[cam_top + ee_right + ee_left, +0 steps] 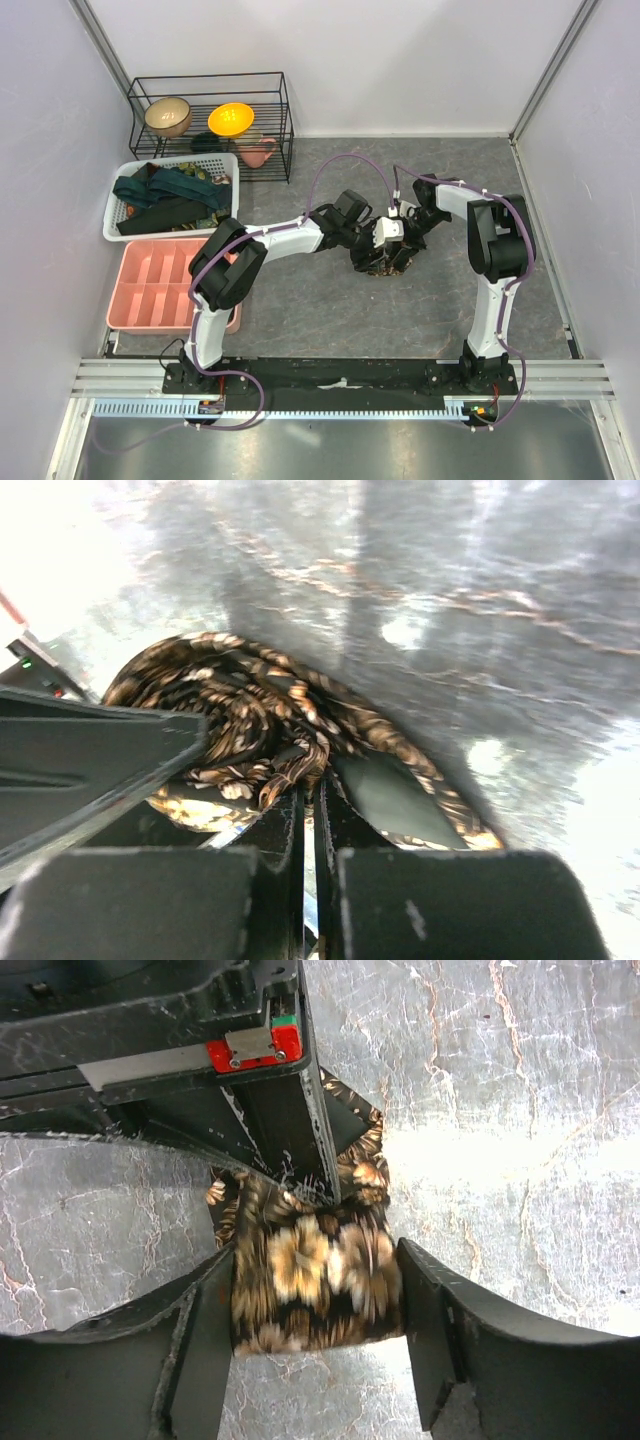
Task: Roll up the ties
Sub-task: Roll the tie at the center of the board.
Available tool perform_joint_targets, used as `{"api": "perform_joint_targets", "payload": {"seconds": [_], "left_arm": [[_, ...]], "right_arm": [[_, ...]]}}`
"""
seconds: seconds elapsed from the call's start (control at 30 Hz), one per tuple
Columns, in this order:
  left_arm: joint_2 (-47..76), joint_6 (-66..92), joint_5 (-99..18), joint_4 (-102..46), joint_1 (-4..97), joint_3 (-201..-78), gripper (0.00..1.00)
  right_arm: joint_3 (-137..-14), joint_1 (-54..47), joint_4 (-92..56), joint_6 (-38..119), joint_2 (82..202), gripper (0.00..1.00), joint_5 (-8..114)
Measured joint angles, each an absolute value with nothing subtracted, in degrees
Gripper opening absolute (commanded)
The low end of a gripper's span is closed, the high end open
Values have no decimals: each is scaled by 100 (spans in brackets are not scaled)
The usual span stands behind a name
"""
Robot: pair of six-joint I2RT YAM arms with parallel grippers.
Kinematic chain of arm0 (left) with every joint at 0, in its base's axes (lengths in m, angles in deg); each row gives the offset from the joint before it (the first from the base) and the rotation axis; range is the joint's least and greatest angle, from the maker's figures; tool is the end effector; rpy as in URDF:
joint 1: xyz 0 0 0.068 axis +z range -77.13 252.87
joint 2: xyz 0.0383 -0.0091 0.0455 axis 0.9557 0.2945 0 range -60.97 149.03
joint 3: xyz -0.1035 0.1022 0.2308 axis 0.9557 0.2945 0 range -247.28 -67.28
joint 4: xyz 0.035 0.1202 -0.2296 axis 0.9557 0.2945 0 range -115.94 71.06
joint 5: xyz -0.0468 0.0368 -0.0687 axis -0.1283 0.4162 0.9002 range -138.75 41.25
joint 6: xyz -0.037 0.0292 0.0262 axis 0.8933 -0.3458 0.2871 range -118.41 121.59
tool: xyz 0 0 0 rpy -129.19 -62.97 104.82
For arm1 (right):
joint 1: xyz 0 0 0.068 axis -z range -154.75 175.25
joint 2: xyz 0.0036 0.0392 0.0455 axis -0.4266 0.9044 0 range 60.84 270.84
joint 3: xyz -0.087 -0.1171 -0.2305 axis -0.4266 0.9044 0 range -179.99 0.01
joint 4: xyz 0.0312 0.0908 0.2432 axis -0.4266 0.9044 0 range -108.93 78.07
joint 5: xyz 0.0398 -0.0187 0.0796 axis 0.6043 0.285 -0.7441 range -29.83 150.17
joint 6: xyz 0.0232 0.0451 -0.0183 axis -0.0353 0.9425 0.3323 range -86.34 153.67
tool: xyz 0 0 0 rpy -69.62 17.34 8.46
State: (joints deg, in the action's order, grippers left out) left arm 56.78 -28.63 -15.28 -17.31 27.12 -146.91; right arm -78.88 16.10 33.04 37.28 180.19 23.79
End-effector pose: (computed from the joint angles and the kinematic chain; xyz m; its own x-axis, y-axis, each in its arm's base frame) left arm 0.2957 -0.3316 0.1676 -0.0056 0.6075 -0.7943 1.0000 0.0065 -0.0021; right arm 0.3623 0.0798 0.1276 -0.9909 -0.1083 0.0797 -0.0409 0.8074 0.5886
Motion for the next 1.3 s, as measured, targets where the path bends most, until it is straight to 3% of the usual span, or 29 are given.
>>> {"api": "perform_joint_targets", "payload": {"seconds": [0.47,0.57,0.6,0.83,0.9,1.0,1.3], "left_arm": [[5991,-2872,-1567,-1795,2609,-14986,71],[6192,-2876,-1665,-1661,2515,-15214,61],[6231,-2883,-1707,-1602,2484,-15275,52],[6284,-2977,-1980,-1331,2414,-15417,21],[6242,-2996,-2072,-1349,2408,-15356,11],[6168,-3003,-2205,-1342,2408,-15262,5],[6089,-3027,-2481,-1113,2388,-15231,2]], "right_arm": [[-8159,1573,3575,3689,18176,0,2857],[-8203,1545,3619,3687,18209,0,2860],[-8220,1543,3636,3671,18226,0,2855],[-8358,1475,3763,3510,18298,1,2879],[-8417,1446,3793,3479,18336,9,2868],[-8469,1403,3780,3420,18362,23,2794],[-8472,1844,3890,2989,18255,60,2388]]}}
